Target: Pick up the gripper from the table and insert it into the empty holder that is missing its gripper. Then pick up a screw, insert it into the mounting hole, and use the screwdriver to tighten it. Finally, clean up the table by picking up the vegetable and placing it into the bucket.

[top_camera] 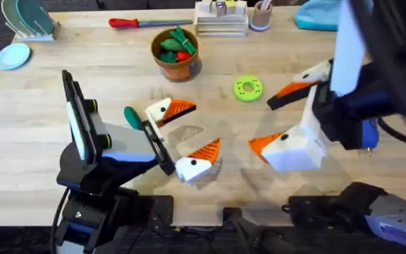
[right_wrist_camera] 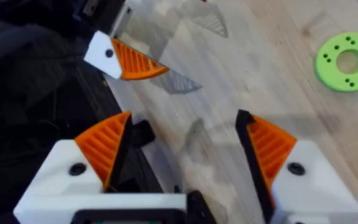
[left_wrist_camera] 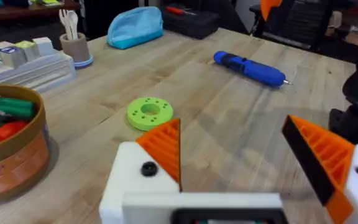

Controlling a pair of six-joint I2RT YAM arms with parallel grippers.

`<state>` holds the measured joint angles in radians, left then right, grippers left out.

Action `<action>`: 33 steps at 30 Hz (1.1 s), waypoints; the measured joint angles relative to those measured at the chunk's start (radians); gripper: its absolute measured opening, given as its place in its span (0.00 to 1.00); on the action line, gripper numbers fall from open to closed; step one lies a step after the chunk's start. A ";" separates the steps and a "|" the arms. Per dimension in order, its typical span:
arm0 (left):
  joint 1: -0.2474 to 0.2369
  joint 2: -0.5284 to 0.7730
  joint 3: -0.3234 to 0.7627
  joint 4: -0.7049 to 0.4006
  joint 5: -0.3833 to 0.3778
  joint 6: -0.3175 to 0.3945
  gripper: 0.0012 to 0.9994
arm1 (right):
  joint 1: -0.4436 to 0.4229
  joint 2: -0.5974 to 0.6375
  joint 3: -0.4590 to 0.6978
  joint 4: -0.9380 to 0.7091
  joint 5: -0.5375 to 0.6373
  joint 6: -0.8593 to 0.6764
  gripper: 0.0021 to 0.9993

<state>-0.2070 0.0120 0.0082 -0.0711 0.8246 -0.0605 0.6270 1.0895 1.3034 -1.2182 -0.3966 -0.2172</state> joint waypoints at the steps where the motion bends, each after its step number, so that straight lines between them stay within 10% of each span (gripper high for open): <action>1: 0.000 0.000 0.000 0.000 0.000 0.000 0.99 | 0.000 0.007 0.000 0.000 -0.002 -0.015 0.99; 8: 0.000 0.000 0.000 0.000 -0.001 0.005 0.04 | 0.000 0.049 -0.002 0.000 -0.013 -0.071 0.99; 21: 0.000 0.000 0.000 0.000 -0.001 0.004 0.01 | -0.050 0.115 -0.004 0.015 0.055 -0.053 0.99; 33: 0.000 0.000 0.000 0.000 -0.001 0.004 0.01 | -0.612 0.115 -0.004 0.024 0.404 0.042 0.99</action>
<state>-0.2070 0.0120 0.0082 -0.0711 0.8234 -0.0566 0.0148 1.2045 1.2991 -1.1940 0.0071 -0.1757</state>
